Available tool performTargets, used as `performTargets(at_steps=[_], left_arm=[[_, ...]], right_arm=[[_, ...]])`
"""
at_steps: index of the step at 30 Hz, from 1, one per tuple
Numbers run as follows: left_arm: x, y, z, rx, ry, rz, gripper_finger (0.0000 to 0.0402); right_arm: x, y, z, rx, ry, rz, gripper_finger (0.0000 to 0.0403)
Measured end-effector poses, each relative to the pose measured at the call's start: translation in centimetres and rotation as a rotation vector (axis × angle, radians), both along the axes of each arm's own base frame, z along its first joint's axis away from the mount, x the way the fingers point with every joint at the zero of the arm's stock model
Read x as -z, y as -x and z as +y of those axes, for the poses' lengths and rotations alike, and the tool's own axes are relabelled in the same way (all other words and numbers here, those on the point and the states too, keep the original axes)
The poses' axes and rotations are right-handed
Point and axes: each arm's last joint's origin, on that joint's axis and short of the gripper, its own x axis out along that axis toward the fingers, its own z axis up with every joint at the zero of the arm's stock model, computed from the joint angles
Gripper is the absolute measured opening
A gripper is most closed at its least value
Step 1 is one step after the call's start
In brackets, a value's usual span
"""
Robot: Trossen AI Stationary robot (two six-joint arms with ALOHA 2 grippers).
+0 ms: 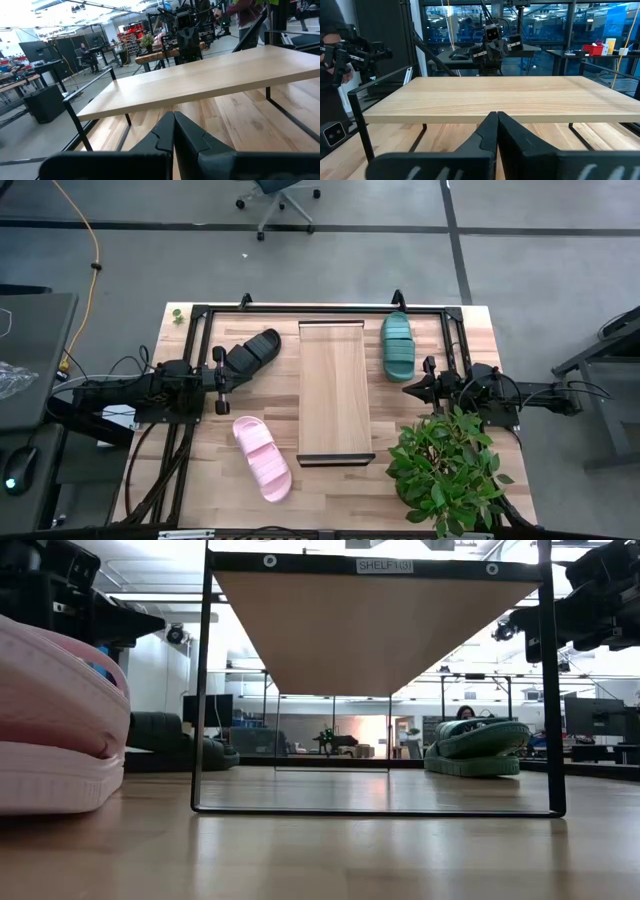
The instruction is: Pick and place slippers onto the shelf
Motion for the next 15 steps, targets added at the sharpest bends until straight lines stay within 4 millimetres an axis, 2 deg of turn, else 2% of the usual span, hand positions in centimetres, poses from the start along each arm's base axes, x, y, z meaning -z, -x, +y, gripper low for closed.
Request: performTargets(at_steps=[15], left_arm=[[-0.01, 0.00, 0.00, 0.000, 0.007, -0.003, 0.0001]], right_arm=[[0.01, 0.00, 0.00, 0.000, 0.000, 0.001, 0.0000]])
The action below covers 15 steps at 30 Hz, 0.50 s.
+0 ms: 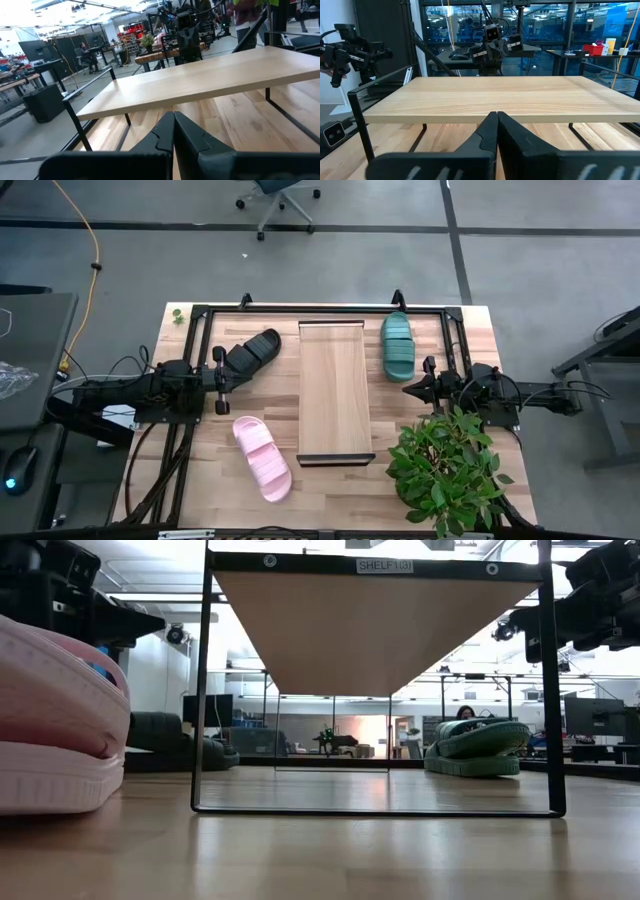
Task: Pick and place slippers onto the shelf
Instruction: Put the green pair of slippers on the shelf
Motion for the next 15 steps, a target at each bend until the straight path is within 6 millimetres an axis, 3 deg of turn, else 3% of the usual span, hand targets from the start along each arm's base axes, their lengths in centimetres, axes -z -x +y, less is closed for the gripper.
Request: performTargets(at_steps=[10, 15], left_arm=[[0.00, 0.00, 0.00, -0.001, 0.134, -0.032, 0.0001], [0.00, 0.00, 0.00, -0.001, 0.133, -0.032, 0.0001]], right_arm=[[-0.01, 0.00, 0.01, -0.005, -0.012, 0.000, 0.0000], [-0.01, 0.00, 0.03, -0.014, -0.146, 0.008, 0.0000]])
